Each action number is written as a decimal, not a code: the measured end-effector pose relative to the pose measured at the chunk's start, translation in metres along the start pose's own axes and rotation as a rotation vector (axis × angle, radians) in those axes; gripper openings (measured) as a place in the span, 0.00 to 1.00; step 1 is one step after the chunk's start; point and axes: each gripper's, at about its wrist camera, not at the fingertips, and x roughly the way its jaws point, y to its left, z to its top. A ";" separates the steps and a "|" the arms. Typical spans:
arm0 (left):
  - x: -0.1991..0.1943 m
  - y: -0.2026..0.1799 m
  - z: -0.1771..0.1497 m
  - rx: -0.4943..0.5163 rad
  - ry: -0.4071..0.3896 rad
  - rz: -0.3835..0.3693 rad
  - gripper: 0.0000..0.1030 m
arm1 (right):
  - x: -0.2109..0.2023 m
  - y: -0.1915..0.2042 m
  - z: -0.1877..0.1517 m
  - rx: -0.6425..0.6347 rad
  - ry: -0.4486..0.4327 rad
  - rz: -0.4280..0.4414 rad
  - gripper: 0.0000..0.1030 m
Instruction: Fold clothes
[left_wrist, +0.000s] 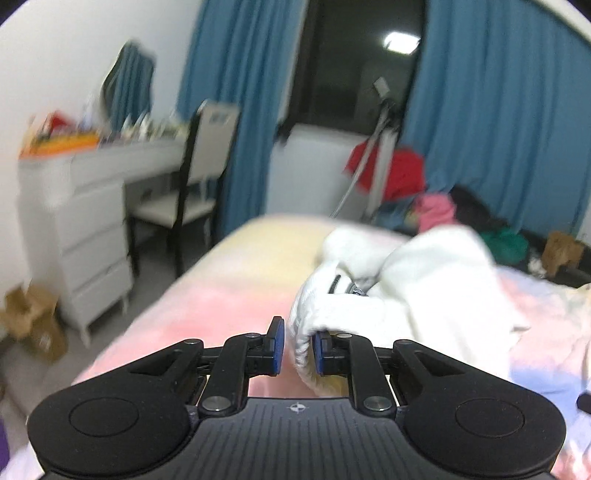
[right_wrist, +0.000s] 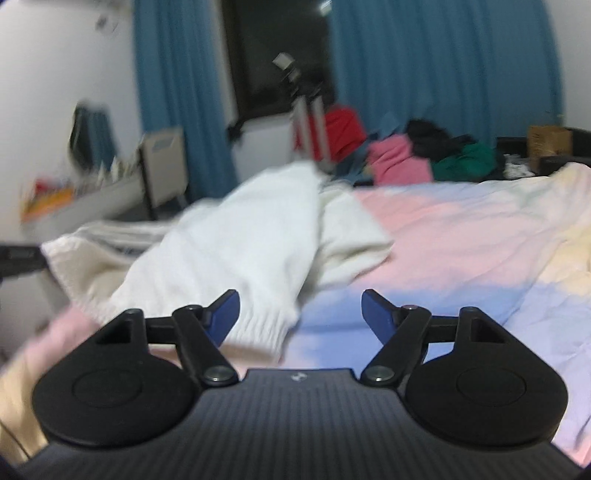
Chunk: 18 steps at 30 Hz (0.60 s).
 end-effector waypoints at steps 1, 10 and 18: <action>-0.001 0.012 -0.001 -0.036 0.039 0.003 0.17 | 0.006 0.009 -0.005 -0.041 0.036 0.003 0.72; -0.044 0.062 -0.020 -0.120 0.095 -0.021 0.50 | 0.073 0.033 -0.027 -0.114 0.201 0.011 0.67; -0.042 -0.006 -0.018 -0.004 0.008 -0.074 0.82 | 0.109 0.022 -0.025 -0.024 0.166 -0.009 0.24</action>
